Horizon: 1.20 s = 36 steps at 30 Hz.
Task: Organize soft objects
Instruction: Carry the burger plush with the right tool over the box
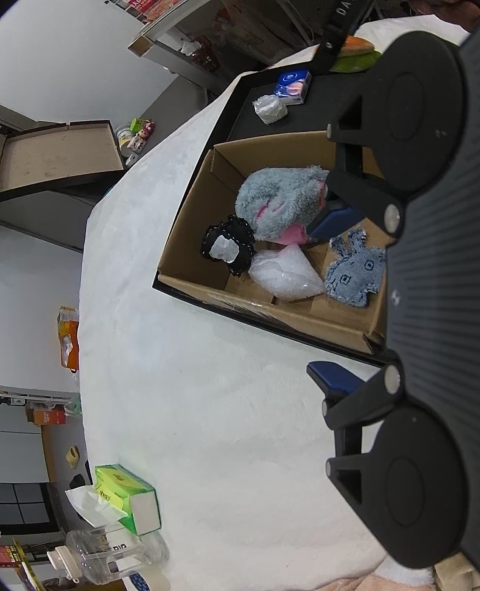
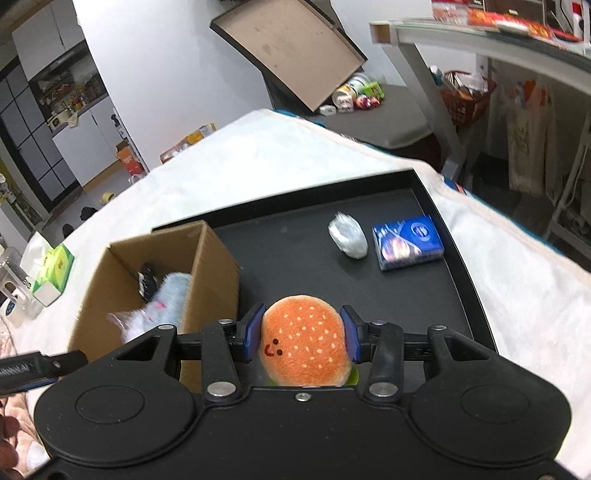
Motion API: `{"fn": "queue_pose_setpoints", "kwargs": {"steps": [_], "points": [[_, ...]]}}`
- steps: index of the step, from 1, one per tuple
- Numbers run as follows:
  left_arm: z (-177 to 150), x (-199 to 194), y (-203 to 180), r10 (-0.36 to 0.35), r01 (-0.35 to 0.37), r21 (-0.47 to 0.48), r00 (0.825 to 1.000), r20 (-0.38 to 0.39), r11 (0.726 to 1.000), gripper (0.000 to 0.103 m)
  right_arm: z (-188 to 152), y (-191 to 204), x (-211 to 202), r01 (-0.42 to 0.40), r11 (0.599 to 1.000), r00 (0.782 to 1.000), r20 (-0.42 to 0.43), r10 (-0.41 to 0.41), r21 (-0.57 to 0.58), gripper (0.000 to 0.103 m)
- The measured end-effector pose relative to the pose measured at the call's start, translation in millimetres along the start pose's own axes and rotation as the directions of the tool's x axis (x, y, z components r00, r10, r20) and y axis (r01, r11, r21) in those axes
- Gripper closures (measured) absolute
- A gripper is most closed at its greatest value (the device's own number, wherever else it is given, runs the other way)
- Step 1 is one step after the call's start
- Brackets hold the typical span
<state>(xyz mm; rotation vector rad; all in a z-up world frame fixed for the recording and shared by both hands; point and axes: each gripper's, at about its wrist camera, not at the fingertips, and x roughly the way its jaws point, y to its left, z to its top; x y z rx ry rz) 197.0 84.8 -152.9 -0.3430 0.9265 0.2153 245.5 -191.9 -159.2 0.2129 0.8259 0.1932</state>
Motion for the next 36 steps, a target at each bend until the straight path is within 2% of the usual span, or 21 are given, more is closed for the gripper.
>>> {"fn": "queue_pose_setpoints", "kwargs": {"steps": [9,17,28,36], "points": [[0.4,-1.5,11.2,-0.042,0.043,-0.012,0.999,0.016,0.999,0.032,18.9,26.6,-12.3,-0.022,0.999,0.999,0.029,0.023,-0.035,0.060],[-0.8,4.5,22.0,-0.079,0.079,-0.030,0.997,0.013,0.996,0.039,22.9,55.5,-12.3,-0.053,0.996,0.998,0.029,0.055,-0.069,0.060],[-9.8,15.6,33.6,-0.137,0.136,-0.061,0.990,-0.016,0.989,0.068,16.1,86.5,-7.7,-0.073,0.992,0.997,0.004,0.074,-0.101,0.060],[-11.5,17.9,45.3,-0.146,0.146,-0.077,0.989,-0.006,0.986,0.087,9.3,108.8,-4.7,-0.088,0.988,0.996,-0.010,0.087,-0.129,0.060]]}}
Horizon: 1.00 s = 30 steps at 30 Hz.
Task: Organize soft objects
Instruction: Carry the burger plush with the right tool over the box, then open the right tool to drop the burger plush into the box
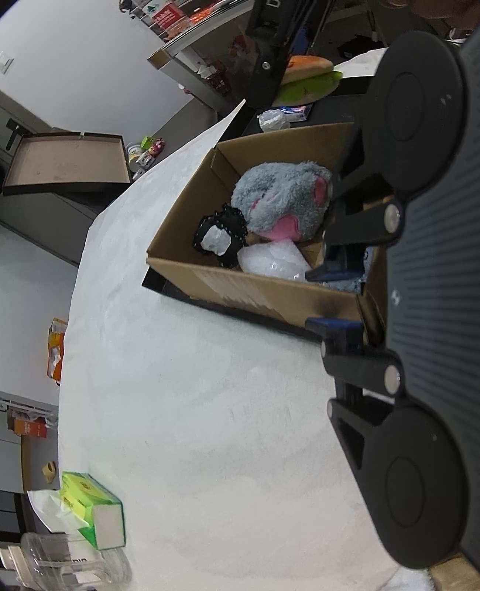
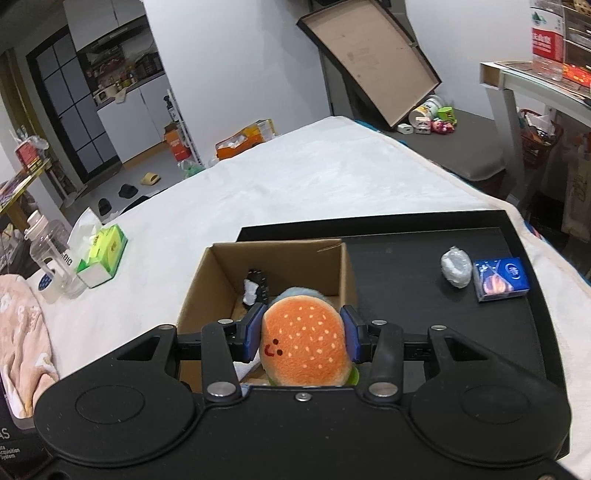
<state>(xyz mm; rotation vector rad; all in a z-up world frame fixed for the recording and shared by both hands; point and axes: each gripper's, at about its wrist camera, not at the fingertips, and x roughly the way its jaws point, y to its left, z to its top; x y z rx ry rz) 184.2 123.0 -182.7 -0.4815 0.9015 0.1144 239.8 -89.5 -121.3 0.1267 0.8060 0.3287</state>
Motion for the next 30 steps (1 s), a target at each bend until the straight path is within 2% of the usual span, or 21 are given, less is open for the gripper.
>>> {"fn": "queue_pose_setpoints", "kwargs": {"steps": [9,14,18,27,30], "points": [[-1.9,-0.2,4.6,-0.019,0.019,-0.008,1.000,0.004,1.000,0.087,-7.5,19.6,6.4,-0.022,0.999,0.999,-0.031,0.021,-0.028,0.059],[-1.2,-0.3,6.1,-0.025,0.025,-0.016,1.000,-0.003,1.000,0.087,-12.9,25.3,10.3,-0.009,0.999,0.999,-0.054,0.007,-0.049,0.050],[-0.5,-1.7,4.0,-0.019,0.019,-0.013,1.000,-0.004,1.000,0.086,-12.0,21.4,5.2,0.002,0.999,0.999,-0.041,-0.004,-0.043,0.045],[-0.6,-9.7,-3.0,0.004,-0.005,0.017,1.000,0.020,1.000,0.086,-11.7,0.5,-6.3,0.029,1.000,0.999,-0.018,-0.029,-0.010,0.043],[-0.3,-12.6,-7.4,0.015,-0.015,0.024,1.000,0.026,1.000,0.083,-12.4,-5.2,-8.9,0.037,0.999,0.999,-0.015,-0.037,-0.015,0.040]]}}
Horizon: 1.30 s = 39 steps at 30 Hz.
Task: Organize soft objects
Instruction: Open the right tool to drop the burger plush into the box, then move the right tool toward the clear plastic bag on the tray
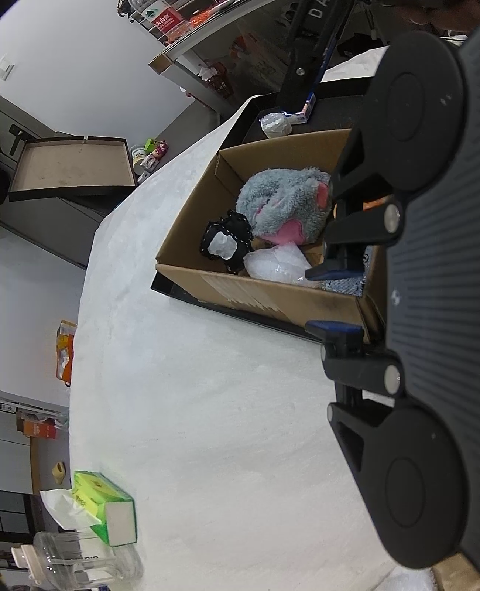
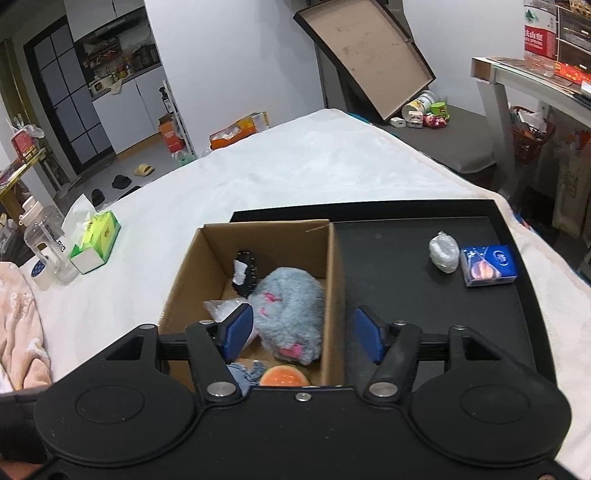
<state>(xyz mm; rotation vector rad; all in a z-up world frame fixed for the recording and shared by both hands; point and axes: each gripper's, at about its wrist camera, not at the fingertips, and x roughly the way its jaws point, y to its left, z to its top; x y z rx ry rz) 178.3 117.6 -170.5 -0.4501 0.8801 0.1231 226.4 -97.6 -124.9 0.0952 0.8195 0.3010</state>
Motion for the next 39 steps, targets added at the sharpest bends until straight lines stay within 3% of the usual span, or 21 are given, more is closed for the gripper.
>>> {"fn": "queue_pose_setpoints", "kwargs": {"steps": [5,7,10,15,23,29,39], "points": [[2.2,-4.7,-8.9,0.035,-0.035,0.025,0.999,0.011,0.999,0.077,2.7,-11.9,-3.6,0.010,1.000,1.000,0.011,-0.010,-0.008,0.034],[3.2,-6.1,-14.4,0.058,-0.059,0.048,0.998,0.020,0.997,0.071,4.3,-17.5,-4.3,0.019,1.000,1.000,0.018,-0.019,-0.012,0.024],[3.9,-10.7,-23.0,0.062,-0.066,0.075,0.996,0.057,0.995,0.059,6.0,-25.6,-5.7,0.033,0.999,0.999,0.034,-0.032,-0.013,0.016],[4.4,-12.8,-37.2,0.097,-0.106,0.119,0.992,0.077,0.987,0.054,7.5,-39.0,-1.9,0.040,0.999,0.999,0.030,-0.039,-0.009,0.004],[7.3,-14.9,-49.8,0.147,-0.160,0.141,0.984,0.098,0.977,0.052,9.4,-56.5,3.3,0.063,0.997,0.997,0.056,-0.060,-0.054,0.000],[11.1,-13.4,-57.8,0.194,-0.207,0.142,0.976,0.102,0.968,0.040,17.8,-69.0,9.4,0.097,0.991,0.992,0.089,-0.089,-0.090,0.000],[17.3,-3.2,-66.9,0.243,-0.252,0.141,0.967,0.081,0.957,0.033,31.8,-90.3,30.8,0.036,0.995,0.998,0.056,-0.031,-0.092,0.000]]}}
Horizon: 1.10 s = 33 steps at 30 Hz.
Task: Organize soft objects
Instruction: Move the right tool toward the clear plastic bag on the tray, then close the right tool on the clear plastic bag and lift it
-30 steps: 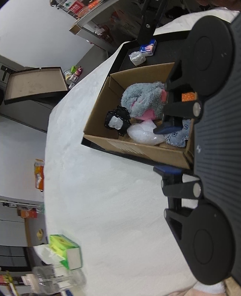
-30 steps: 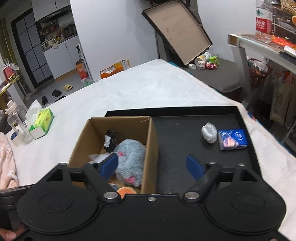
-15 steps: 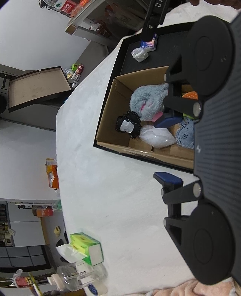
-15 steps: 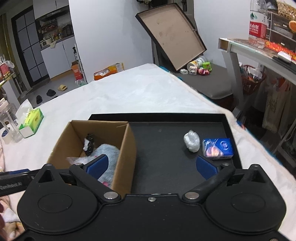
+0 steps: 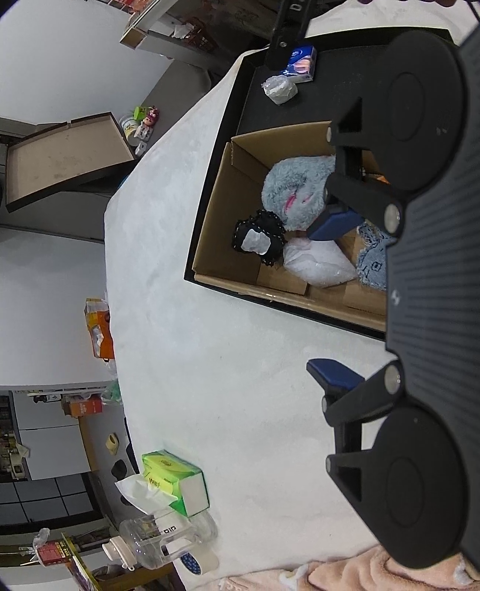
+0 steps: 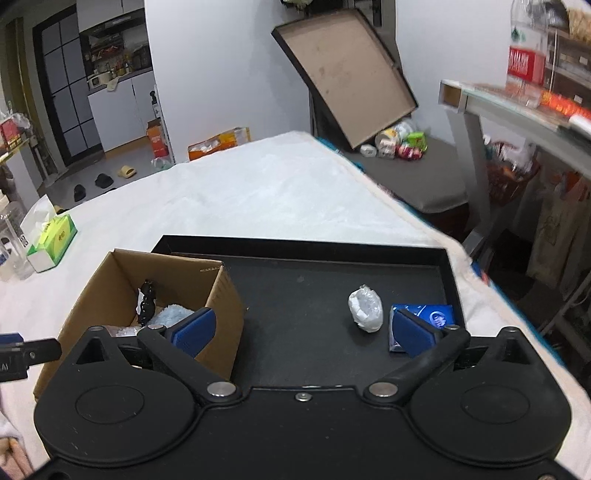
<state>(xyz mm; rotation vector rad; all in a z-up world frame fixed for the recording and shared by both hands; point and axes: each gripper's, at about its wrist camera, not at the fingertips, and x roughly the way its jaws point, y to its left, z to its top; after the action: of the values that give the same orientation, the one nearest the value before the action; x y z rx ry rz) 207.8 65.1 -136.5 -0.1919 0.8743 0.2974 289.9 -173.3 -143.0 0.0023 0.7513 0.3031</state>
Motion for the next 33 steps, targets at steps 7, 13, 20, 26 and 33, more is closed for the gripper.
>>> {"fn": "queue_pose_setpoints", "kwargs": {"steps": [7,13,20,26,33], "points": [[2.2,5.5,-5.2,0.031,-0.031,-0.001,0.999,-0.009,1.000,0.027,0.6,-19.5,21.3,-0.017,0.999,1.000,0.002,0.017,0.043,0.000],[1.9,13.2,-7.7,0.075,-0.075,0.004,0.997,-0.016,0.997,0.021,-19.1,-31.8,37.2,-0.012,1.000,0.999,0.044,0.011,0.021,0.000],[2.1,24.1,-14.8,0.092,-0.092,0.012,0.995,-0.036,0.996,0.021,-27.4,-44.8,58.1,0.018,1.000,0.999,0.048,-0.018,-0.002,0.006],[0.8,33.4,-21.4,0.107,-0.106,0.031,0.993,-0.050,0.994,0.021,-32.9,-50.9,75.0,0.008,1.000,1.000,0.026,-0.008,-0.001,0.022],[0.3,37.2,-22.9,0.121,-0.119,0.035,0.991,-0.056,0.992,0.021,-32.9,-56.6,86.1,0.019,1.000,1.000,0.022,-0.018,-0.002,0.038]]}}
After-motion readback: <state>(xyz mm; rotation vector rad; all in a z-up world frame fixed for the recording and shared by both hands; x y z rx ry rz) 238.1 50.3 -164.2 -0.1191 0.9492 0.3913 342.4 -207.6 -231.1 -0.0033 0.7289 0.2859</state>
